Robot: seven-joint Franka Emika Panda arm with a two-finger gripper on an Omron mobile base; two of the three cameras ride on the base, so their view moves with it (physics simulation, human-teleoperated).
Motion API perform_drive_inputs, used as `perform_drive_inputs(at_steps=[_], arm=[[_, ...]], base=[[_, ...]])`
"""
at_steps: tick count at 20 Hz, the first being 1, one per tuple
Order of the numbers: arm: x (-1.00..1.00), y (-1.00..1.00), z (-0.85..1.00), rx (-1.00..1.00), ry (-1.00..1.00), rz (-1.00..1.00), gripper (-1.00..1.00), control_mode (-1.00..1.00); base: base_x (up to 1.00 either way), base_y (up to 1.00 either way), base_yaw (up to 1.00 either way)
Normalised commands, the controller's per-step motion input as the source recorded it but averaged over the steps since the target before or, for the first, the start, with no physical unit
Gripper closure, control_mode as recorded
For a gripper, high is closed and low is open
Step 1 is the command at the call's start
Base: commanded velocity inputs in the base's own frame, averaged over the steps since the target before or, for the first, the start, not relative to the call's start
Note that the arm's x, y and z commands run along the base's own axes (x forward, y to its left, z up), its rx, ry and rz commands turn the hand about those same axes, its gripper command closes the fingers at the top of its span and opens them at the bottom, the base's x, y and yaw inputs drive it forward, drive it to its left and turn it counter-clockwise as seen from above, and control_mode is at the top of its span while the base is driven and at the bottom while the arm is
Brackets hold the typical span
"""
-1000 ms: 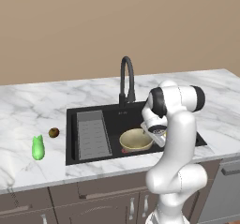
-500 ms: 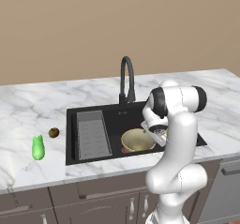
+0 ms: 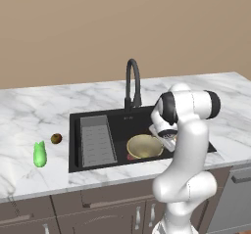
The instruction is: Remove the corn and apple from the sink. Then move the bowl and cup from the counter to the sink for washing.
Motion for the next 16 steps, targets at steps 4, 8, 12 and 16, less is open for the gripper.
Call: perform_drive_inputs(at_steps=[4, 8, 12, 16], arm=[[-0.07, -0.06, 0.24, -0.01, 0.0, 0.0, -1.0, -1.0], [-0.08, -0.01, 0.28, -0.03, 0.0, 0.0, -1.0, -1.0], [-0.02, 0.0, 0.33, -0.03, 0.0, 0.0, -1.0, -1.0], [0.0, 0.0, 0.35, -0.03, 0.0, 0.0, -1.0, -1.0]], base=[[0.0, 0.0, 0.0], [0.0, 0.0, 0.0], [0.0, 0.0, 0.0], [0.0, 0.0, 0.0]])
